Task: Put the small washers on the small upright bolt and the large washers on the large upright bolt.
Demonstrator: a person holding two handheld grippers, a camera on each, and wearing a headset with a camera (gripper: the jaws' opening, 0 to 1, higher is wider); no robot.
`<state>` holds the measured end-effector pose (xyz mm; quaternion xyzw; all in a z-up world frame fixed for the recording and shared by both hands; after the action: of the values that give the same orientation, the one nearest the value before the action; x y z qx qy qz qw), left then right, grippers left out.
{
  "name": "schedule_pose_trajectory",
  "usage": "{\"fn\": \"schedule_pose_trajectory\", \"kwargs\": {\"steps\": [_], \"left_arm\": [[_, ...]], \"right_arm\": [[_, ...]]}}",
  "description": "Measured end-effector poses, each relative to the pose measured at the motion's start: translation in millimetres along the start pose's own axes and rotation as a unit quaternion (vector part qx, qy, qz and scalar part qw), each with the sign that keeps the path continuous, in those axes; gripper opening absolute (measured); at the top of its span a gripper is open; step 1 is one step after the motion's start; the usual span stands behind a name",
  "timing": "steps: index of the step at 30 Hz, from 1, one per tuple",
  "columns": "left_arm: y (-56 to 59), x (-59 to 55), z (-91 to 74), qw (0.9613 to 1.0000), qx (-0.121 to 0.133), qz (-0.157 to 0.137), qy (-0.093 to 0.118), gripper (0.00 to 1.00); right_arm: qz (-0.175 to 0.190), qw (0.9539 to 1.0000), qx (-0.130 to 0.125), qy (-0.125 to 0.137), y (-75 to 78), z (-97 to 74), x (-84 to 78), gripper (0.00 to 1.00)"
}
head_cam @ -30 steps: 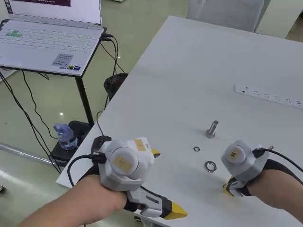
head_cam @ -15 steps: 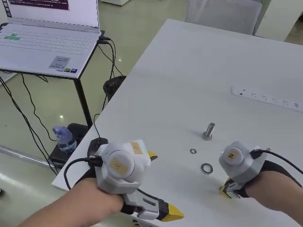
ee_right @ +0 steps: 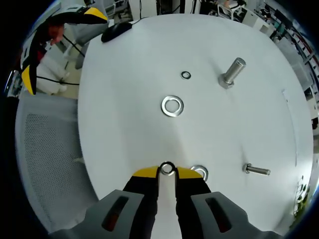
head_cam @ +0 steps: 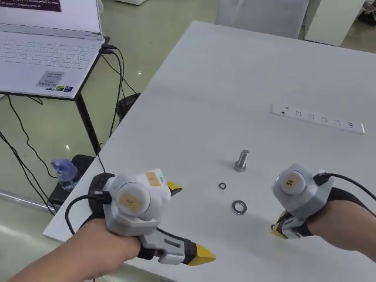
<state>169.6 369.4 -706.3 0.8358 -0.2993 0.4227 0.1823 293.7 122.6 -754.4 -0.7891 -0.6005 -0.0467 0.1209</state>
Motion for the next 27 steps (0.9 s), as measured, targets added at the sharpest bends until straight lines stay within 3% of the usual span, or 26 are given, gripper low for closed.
{"fn": "schedule_pose_trajectory", "kwargs": {"steps": [9,18,27], "left_arm": [[-3.5,5.3,8.2,0.9999,0.01,0.006,-0.003,0.92],[-6.5,1.6,13.3,0.9997,0.016,0.009,-0.015,0.91],[-10.6,-2.9,15.3,0.9991,0.028,0.011,-0.031,0.9]], "right_arm": [[-0.001,0.9998,-0.018,0.009,20.7,-30.4,-17.5,0.12],[0.015,0.9996,-0.023,0.009,46.9,-53.6,-35.7,0.12],[0.034,0.9984,-0.04,0.019,78.0,-69.0,-41.2,0.12]]}}
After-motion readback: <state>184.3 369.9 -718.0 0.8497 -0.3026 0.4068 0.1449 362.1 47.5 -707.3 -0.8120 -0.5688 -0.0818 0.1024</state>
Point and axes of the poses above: the centre of the closed fingertips' face, and the gripper's own axes: z roughly forward along the fingers, y roughly to its right, x roughly out of its top, the point moved 10 cm from there along -z, roughly backward along the fingers, and after that the axes turned 7 degrees about x, right-handed, at the moved point
